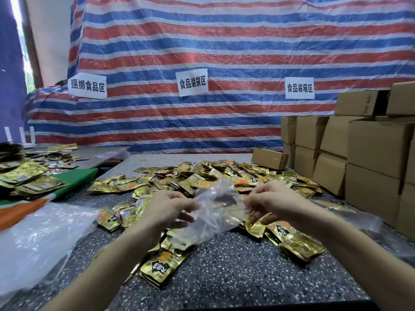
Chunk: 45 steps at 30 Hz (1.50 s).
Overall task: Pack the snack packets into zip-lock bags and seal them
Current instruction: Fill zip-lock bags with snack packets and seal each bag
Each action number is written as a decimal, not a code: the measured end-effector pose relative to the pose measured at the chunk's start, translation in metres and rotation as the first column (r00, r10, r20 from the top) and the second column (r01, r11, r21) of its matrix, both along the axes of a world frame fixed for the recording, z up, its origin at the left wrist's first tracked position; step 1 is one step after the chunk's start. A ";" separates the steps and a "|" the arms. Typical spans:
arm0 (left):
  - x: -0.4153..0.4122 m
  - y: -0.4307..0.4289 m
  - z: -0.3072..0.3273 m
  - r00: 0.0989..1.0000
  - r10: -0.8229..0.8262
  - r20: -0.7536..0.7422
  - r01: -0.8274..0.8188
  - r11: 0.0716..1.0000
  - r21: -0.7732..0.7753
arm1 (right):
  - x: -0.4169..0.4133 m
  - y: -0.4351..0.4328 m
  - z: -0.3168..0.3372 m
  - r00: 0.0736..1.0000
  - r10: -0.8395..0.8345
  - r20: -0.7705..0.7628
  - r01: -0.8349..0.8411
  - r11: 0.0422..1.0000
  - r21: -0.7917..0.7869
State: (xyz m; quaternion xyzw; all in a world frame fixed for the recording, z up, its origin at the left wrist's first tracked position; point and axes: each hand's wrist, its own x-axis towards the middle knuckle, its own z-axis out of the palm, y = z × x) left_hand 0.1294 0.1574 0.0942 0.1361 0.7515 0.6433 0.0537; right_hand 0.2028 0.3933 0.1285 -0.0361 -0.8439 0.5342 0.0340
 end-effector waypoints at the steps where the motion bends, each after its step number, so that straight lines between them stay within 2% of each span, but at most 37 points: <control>1: -0.005 -0.005 0.000 0.995 0.078 -0.060 -0.079 0.996 -0.029 | 0.001 0.005 0.001 0.999 -0.032 -0.016 0.032 0.999 0.010; 3: -0.014 -0.014 0.002 0.985 0.129 -0.112 -0.138 0.988 -0.070 | 0.002 0.012 0.001 0.997 -0.066 -0.042 0.067 0.998 0.017; 5: -0.016 -0.017 0.001 1.000 -0.012 -0.025 0.011 1.000 -0.025 | 0.003 0.014 0.000 0.995 -0.081 -0.065 0.081 0.997 -0.001; 7: -0.015 -0.015 0.000 0.975 -0.217 0.055 0.211 0.971 0.109 | 0.002 0.014 -0.001 0.989 -0.116 -0.093 0.112 0.993 -0.043; 8: -0.016 -0.014 -0.002 0.964 -0.256 0.076 0.238 0.953 0.184 | 0.001 0.015 -0.001 0.986 -0.135 -0.101 0.128 0.989 -0.068; 9: -0.019 -0.012 -0.005 0.969 -0.232 0.089 0.206 0.951 0.232 | 0.000 0.016 -0.001 0.983 -0.152 -0.105 0.143 0.986 -0.090; 10: -0.022 -0.010 -0.009 0.983 -0.164 0.079 0.144 0.966 0.213 | 0.000 0.018 -0.001 0.980 -0.168 -0.107 0.157 0.982 -0.101; 11: -0.026 -0.009 -0.015 0.996 -0.089 0.023 0.086 0.991 0.105 | -0.001 0.019 -0.001 0.977 -0.181 -0.111 0.170 0.980 -0.101; 12: -0.030 -0.008 -0.024 0.996 -0.040 -0.078 0.033 0.996 -0.083 | -0.001 0.019 -0.002 0.975 -0.190 -0.115 0.180 0.979 -0.093; 13: -0.033 -0.007 -0.034 0.983 -0.041 -0.178 -0.011 0.959 -0.283 | -0.001 0.019 -0.003 0.974 -0.191 -0.120 0.182 0.980 -0.085; 15: -0.039 -0.003 -0.057 0.967 -0.107 -0.231 -0.039 0.834 -0.550 | 0.000 0.019 -0.005 0.976 -0.179 -0.124 0.170 0.982 -0.077; 17: -0.041 0.004 -0.079 0.969 -0.113 -0.222 -0.084 0.691 -0.718 | 0.000 0.017 -0.007 0.979 -0.164 -0.123 0.160 0.986 -0.040; 19: -0.042 0.010 -0.097 0.940 -0.092 -0.327 -0.243 0.492 -0.836 | 0.001 0.015 -0.009 0.978 -0.158 -0.137 0.160 0.987 0.004; 20: -0.042 0.014 -0.103 0.919 -0.075 -0.387 -0.317 0.441 -0.839 | 0.001 0.014 -0.009 0.977 -0.157 -0.147 0.161 0.987 0.012; 21: -0.043 0.017 -0.106 0.902 -0.056 -0.427 -0.364 0.430 -0.826 | 0.000 0.014 -0.009 0.975 -0.160 -0.157 0.164 0.986 0.014; 23: -0.046 0.021 -0.108 0.905 -0.024 -0.426 -0.372 0.445 -0.815 | 0.001 0.014 -0.008 0.972 -0.164 -0.169 0.169 0.986 0.016; 25: -0.050 0.027 -0.103 0.932 -0.013 -0.361 -0.318 0.445 -0.837 | 0.001 0.015 -0.008 0.973 -0.155 -0.171 0.161 0.987 0.022; 27: -0.056 0.035 -0.094 0.943 -0.010 -0.331 -0.280 0.509 -0.814 | 0.001 0.016 -0.010 0.975 -0.142 -0.170 0.149 0.988 0.028; 29: -0.065 0.044 -0.088 0.901 -0.012 -0.434 -0.353 0.562 -0.748 | 0.000 0.016 -0.013 0.977 -0.133 -0.164 0.140 0.990 0.029; 32: -0.080 0.053 -0.086 0.800 -0.037 -0.599 -0.498 0.515 -0.698 | -0.003 0.014 -0.019 0.982 -0.117 -0.148 0.125 0.991 0.052; 35: -0.092 0.060 -0.090 0.815 -0.083 -0.573 -0.470 0.483 -0.739 | -0.006 0.011 -0.024 0.988 -0.098 -0.123 0.104 0.994 0.043; 39: -0.104 0.061 -0.089 0.750 -0.081 -0.657 -0.513 0.555 -0.655 | -0.006 0.009 -0.028 0.991 -0.073 -0.113 0.077 0.997 0.033; 45: -0.106 0.037 -0.059 0.739 0.038 -0.673 -0.493 0.712 -0.501 | -0.008 0.011 -0.029 0.986 -0.090 -0.137 0.092 0.996 0.009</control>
